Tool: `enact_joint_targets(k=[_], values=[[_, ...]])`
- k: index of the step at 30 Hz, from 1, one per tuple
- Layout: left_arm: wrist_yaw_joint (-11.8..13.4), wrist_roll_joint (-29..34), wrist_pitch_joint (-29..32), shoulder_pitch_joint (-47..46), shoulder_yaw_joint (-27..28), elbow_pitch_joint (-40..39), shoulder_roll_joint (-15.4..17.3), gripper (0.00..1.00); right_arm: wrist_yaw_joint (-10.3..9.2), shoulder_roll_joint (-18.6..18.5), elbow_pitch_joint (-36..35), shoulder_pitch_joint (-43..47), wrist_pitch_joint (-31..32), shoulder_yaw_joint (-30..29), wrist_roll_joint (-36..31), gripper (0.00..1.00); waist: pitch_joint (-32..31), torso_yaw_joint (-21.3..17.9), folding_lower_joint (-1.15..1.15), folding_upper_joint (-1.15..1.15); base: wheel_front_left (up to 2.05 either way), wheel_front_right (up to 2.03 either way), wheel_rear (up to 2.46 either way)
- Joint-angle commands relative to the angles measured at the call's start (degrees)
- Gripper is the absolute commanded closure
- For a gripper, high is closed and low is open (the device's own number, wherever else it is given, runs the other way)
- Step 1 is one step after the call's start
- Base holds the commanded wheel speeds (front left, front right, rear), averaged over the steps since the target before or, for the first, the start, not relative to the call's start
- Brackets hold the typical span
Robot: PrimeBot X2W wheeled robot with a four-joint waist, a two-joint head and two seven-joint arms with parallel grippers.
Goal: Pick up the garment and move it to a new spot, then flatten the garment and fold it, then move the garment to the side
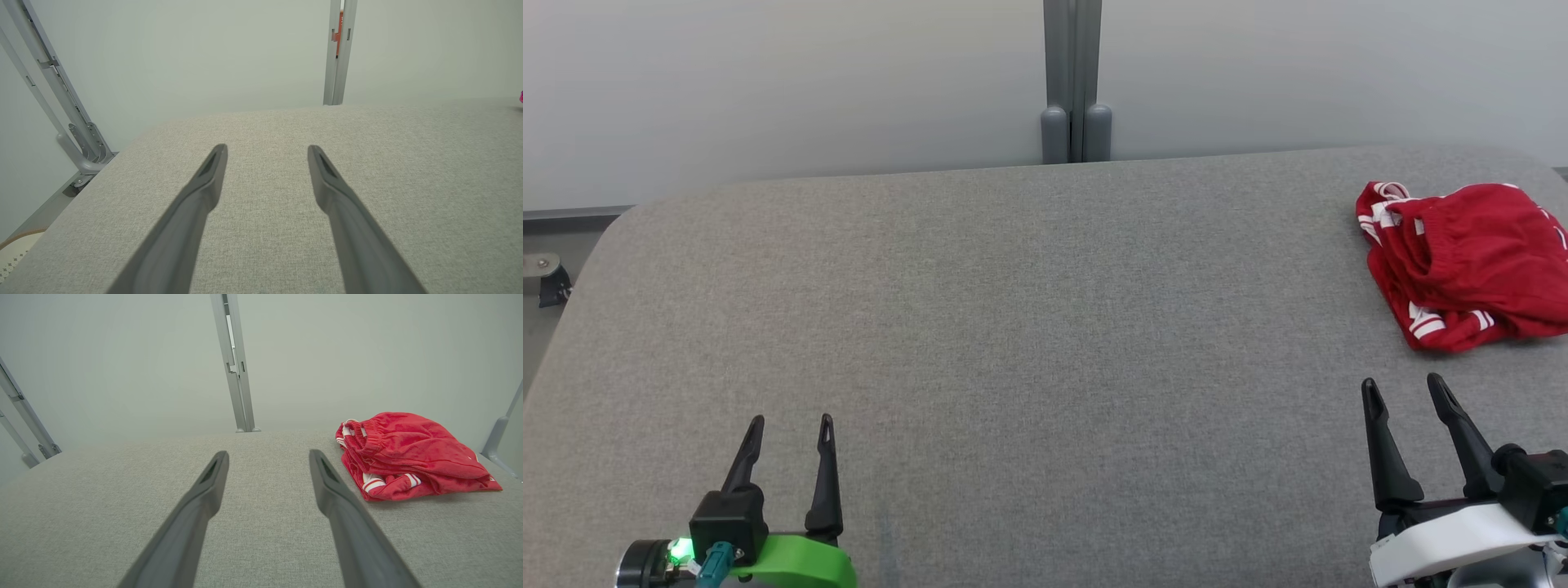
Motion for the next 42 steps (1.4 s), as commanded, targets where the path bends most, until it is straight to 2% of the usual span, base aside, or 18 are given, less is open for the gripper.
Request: enact_joint_targets(k=[1, 18, 19, 22, 42], values=[[-0.19, -0.36, -0.24, 0.01, -0.11, 0.16, 0.38, 0.0, -0.1, -0.05, 0.05, 0.17, -0.39, -0.07, -0.13, 0.0, 0.02, 0.04, 0.0, 0.0, 0.0, 0.0, 0.0], [0.38, -0.4, -0.25, -0.93, -0.48, -0.38, 0.62, 0.0, -0.1, -0.17, 0.31, -0.76, -0.85, 0.0, 0.3, 0.0, 0.77, 0.05, 0.0, 0.0, 0.0, 0.0, 0.0], [0.25, -0.22, -0.01, -0.24, -0.48, -0.33, 0.21, 1.0, 0.0, 0.01, 0.28, -0.2, -0.51, 0.09, 0.19, 1.0, 0.78, 0.05, 0.0, 0.0, 0.0, 0.0, 0.0], [0.1, -1.02, 0.38, -0.05, -0.34, 0.61, -0.21, 1.0, 0.01, 0.35, 1.27, 0.05, -0.51, 0.33, 1.01, 1.0, 0.79, 0.03, 0.0, 0.0, 0.0, 0.0, 0.0], [-2.83, -21.42, 5.81, -1.76, 3.96, 0.44, -1.93, 1.0, -0.01, 0.32, 5.99, -3.98, 2.25, 0.23, 22.2, 1.0, 0.73, -0.39, 0.0, 0.0, 0.0, 0.0, 0.0]])
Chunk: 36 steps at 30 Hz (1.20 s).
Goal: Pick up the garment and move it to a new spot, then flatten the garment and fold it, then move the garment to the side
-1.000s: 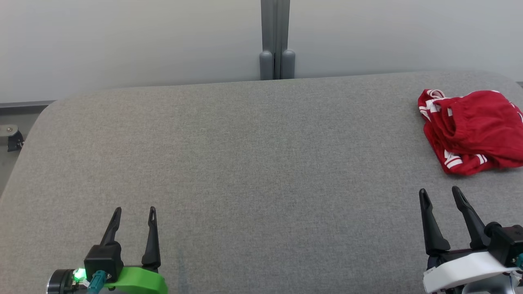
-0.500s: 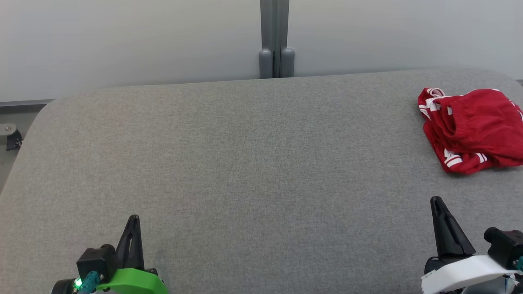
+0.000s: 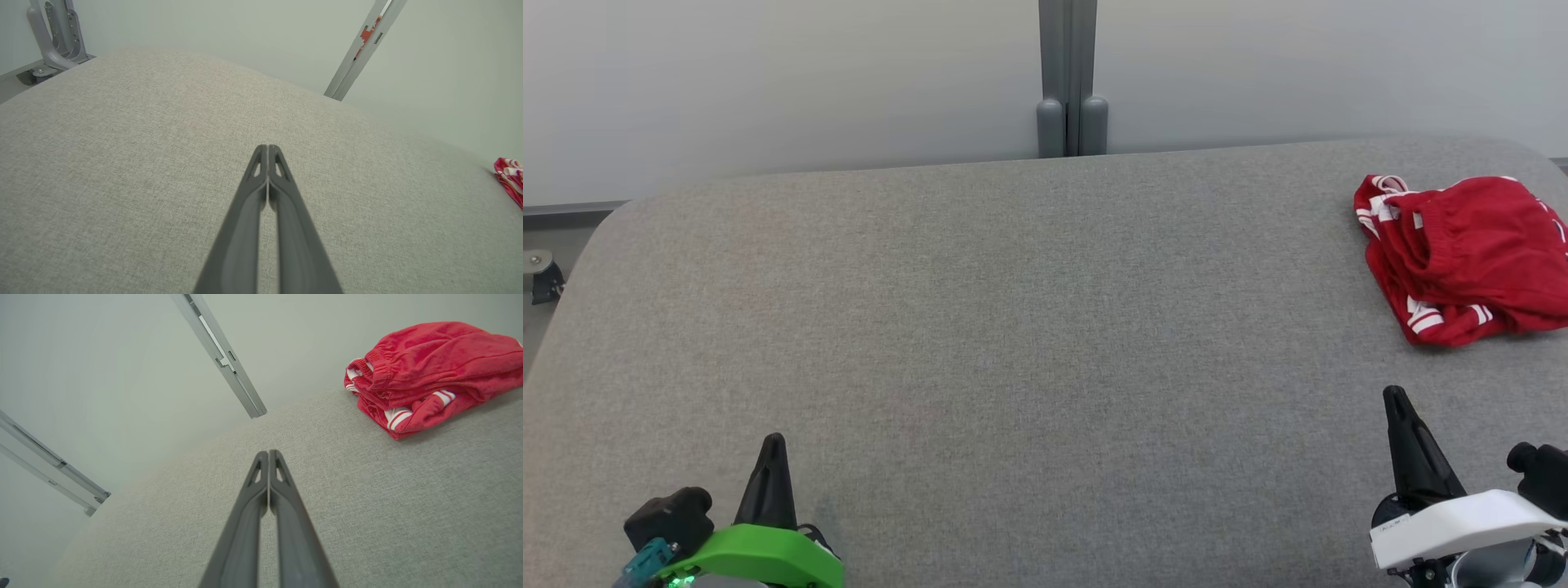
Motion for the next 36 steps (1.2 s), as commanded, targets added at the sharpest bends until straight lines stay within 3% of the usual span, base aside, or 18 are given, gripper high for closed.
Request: enact_joint_targets(k=[1, 36], values=[[-0.55, -2.08, 0.38, -1.92, 0.81, -0.91, 0.03, 1.0, -0.02, -0.26, -0.22, -1.62, 0.32, -0.17, 2.33, 1.0, -0.01, -0.02, 0.0, 0.0, 0.0, 0.0, 0.0], [-4.37, -28.29, 7.35, -4.08, 6.33, -1.11, -2.25, 1.0, -0.04, 0.35, 5.84, -6.62, 4.36, -0.96, 28.68, 1.0, -0.12, -0.75, 0.0, 0.0, 0.0, 0.0, 0.0]])
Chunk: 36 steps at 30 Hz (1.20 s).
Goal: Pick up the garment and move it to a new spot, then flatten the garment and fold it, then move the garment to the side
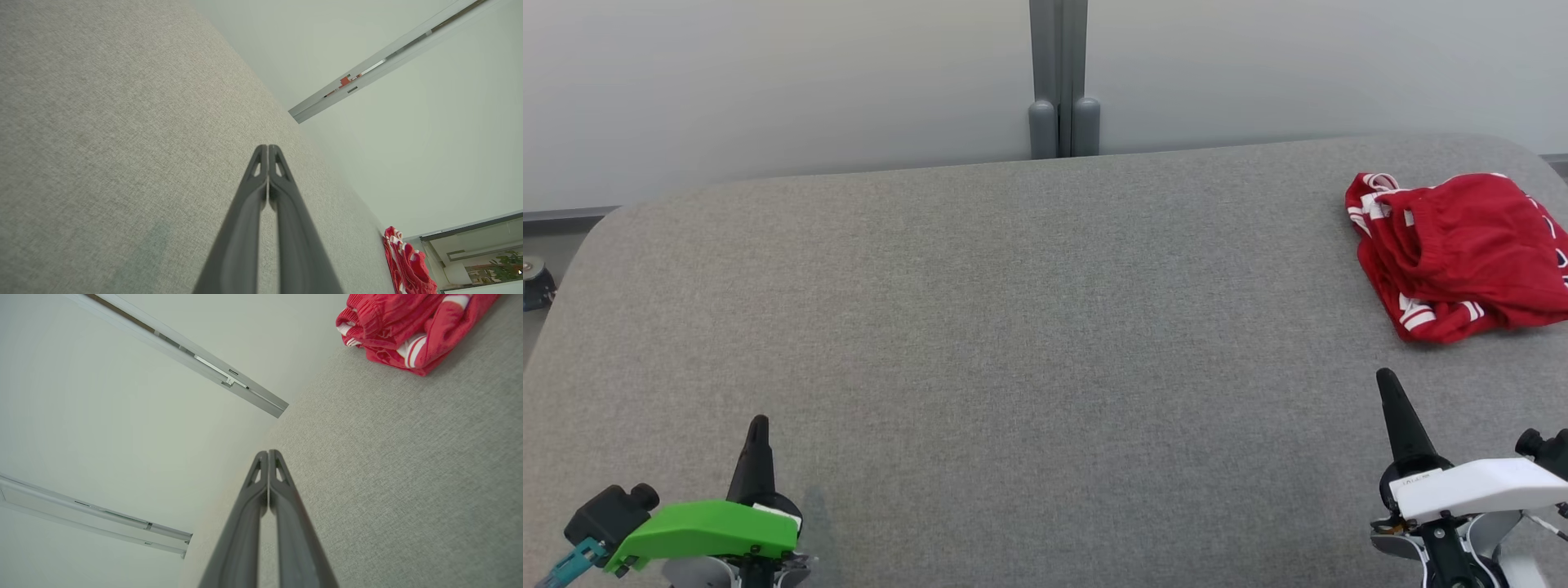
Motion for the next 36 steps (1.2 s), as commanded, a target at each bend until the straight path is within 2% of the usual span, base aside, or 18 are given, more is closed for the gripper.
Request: enact_joint_targets(k=[1, 36], values=[[-0.53, -1.75, 0.33, -1.62, 0.54, -0.71, -0.05, 1.0, -0.01, -0.15, -0.13, -1.2, 0.35, -0.27, 1.68, 1.0, 0.0, -0.03, 0.0, 0.0, 0.0, 0.0, 0.0], [-3.21, -20.29, 5.32, -3.14, 4.5, -0.76, -1.71, 1.0, -0.01, 0.69, 4.3, -4.88, 3.62, -1.32, 19.91, 1.0, -0.12, -0.75, 0.0, 0.0, 0.0, 0.0, 0.0]])
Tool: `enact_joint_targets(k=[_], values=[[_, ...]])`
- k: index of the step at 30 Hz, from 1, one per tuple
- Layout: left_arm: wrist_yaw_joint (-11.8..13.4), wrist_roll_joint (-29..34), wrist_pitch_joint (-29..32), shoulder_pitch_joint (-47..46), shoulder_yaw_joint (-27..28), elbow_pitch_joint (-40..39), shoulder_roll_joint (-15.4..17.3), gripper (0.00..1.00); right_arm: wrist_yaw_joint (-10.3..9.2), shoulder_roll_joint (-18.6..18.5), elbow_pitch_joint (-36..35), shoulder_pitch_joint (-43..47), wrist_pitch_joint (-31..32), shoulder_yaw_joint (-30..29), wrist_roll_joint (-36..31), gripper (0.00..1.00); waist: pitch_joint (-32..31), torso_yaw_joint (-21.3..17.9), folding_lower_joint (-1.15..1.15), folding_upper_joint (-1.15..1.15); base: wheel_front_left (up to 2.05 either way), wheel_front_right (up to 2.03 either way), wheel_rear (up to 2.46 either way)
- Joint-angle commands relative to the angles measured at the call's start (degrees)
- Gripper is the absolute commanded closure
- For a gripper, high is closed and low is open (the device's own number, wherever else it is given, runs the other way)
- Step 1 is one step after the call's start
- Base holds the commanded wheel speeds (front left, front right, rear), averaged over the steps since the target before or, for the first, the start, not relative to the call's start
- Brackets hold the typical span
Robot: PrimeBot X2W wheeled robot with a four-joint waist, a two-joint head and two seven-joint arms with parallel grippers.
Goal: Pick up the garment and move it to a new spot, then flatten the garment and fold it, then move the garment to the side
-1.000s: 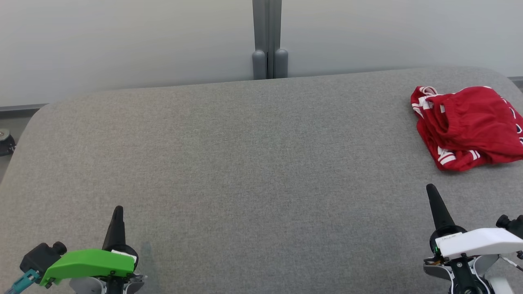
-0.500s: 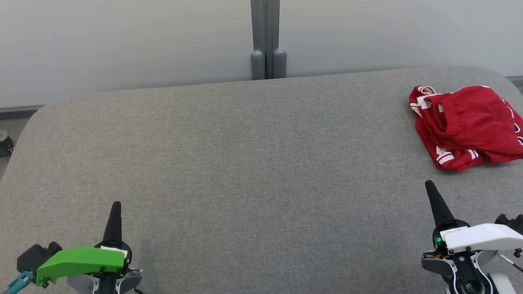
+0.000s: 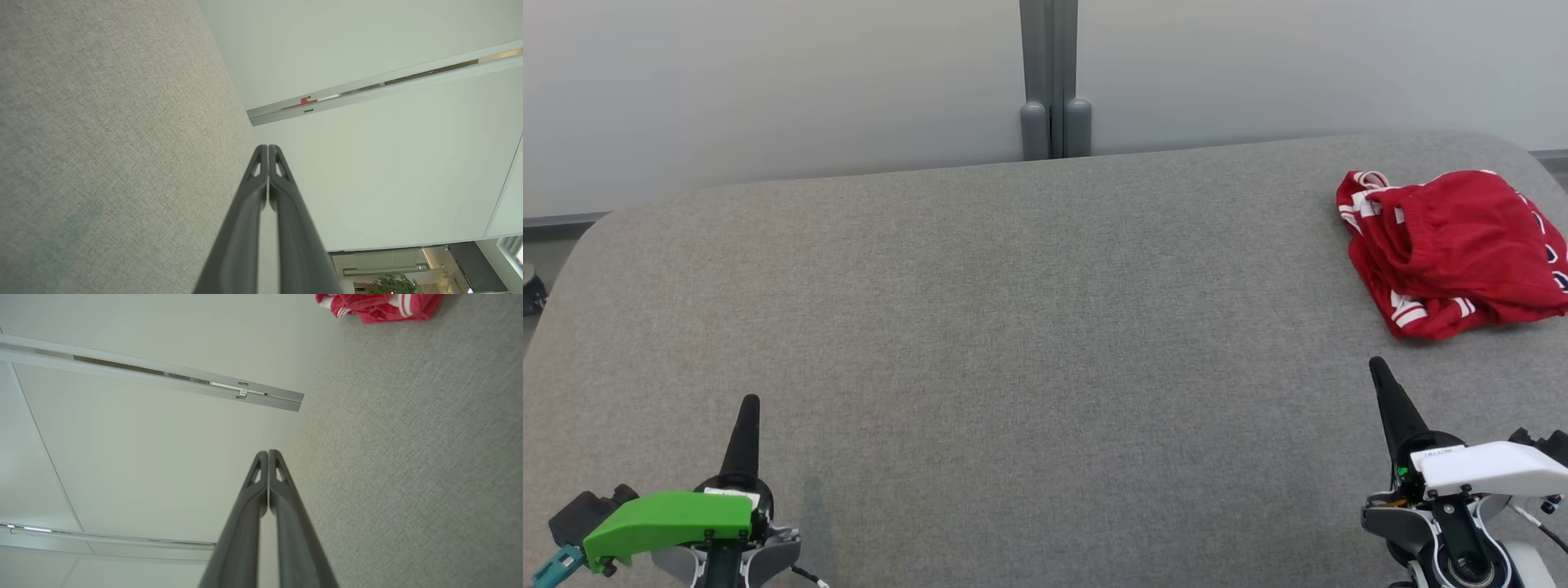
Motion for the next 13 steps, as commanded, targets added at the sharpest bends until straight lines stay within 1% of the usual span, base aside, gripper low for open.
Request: enact_joint_targets(k=[1, 13], values=[[-0.41, -1.22, 0.35, -1.37, 0.46, -0.45, -0.14, 1.0, 0.03, -0.07, 0.06, -1.24, 0.24, -0.19, 1.18, 1.0, -0.01, -0.02, 0.0, 0.0, 0.0, 0.0, 0.0], [-1.23, -6.46, 1.67, -1.81, 1.52, -0.43, -0.55, 1.0, 0.03, 0.25, 1.3, -2.25, 1.22, -0.55, 6.23, 1.0, -0.05, -0.27, 0.0, 0.0, 0.0, 0.0, 0.0]])
